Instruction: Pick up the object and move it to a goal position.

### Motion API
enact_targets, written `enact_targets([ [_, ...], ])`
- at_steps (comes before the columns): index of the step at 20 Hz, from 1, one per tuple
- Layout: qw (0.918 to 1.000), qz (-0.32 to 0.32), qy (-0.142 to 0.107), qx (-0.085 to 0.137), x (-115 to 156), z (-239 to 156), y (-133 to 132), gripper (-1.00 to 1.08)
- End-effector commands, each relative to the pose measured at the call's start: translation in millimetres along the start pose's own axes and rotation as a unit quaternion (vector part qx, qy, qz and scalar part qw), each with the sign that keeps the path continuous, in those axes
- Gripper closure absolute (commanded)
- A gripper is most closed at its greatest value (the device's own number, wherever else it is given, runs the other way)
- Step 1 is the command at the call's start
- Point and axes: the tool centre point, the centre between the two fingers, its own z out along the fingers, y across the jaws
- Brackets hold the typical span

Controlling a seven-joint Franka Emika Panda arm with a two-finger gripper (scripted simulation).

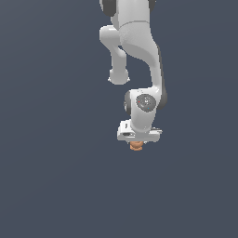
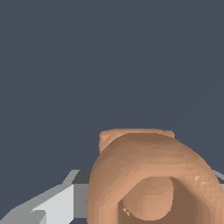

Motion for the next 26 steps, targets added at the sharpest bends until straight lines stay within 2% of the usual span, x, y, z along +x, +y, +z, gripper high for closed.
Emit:
enact_targets([
  [1,1.0000,0.000,0.000,0.000,0.2,0.7,0.3,1.08],
  [13,1.0000,0.000,0.000,0.000,6.1,-10.2,8.8,1.08],
  [18,1.0000,0.000,0.000,0.000,19.8,-33.6,28.7,1.08],
  [26,1.0000,0.000,0.000,0.000,53.4,-88.5,75.1,1.08],
])
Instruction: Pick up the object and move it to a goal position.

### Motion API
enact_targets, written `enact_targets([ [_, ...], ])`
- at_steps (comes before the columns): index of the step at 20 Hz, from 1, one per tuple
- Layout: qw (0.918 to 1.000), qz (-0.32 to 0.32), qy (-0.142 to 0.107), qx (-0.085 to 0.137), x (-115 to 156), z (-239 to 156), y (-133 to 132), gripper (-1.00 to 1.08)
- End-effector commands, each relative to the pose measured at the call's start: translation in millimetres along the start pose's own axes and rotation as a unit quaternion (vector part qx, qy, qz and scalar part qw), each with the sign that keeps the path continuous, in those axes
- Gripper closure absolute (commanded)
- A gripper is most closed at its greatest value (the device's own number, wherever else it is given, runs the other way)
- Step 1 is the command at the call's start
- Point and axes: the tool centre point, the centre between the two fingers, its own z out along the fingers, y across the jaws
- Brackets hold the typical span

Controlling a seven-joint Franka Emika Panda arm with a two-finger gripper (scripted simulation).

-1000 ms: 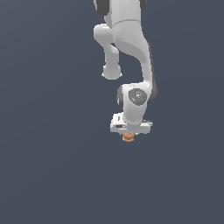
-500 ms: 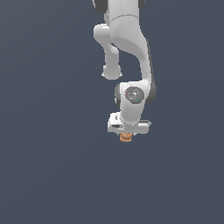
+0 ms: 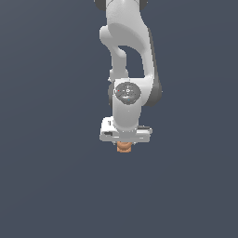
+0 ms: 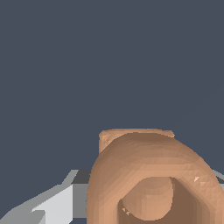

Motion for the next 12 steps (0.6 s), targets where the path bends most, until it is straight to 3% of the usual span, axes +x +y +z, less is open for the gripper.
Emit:
enact_targets([
  [1,1.0000,0.000,0.000,0.000,10.7,-17.7,14.8,1.08],
  [12,1.0000,0.000,0.000,0.000,37.2,-55.7,47.0,1.08],
])
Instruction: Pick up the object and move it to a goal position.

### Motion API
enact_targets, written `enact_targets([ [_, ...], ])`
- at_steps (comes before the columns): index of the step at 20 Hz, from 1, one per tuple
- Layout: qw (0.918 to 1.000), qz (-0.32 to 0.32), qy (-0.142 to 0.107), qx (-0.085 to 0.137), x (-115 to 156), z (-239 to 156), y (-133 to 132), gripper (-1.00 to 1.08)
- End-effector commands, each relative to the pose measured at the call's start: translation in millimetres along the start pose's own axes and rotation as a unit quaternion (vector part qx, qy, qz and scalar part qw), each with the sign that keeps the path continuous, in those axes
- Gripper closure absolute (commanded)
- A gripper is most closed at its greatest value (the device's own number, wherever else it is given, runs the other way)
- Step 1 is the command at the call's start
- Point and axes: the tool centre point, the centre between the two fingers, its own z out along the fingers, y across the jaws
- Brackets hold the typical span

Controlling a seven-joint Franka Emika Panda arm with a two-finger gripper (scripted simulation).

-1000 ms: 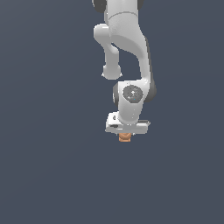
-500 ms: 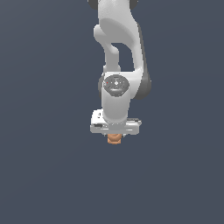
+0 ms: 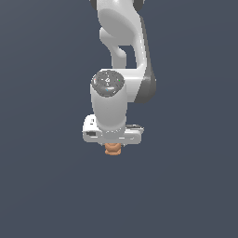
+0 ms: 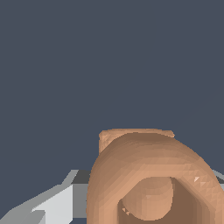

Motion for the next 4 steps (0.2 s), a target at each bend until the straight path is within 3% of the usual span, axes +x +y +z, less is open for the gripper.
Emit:
enact_targets([
  [1,1.0000,0.000,0.000,0.000,2.8,-3.6,2.7,1.08],
  [4,1.0000,0.000,0.000,0.000,3.9,-4.9,3.8,1.08],
])
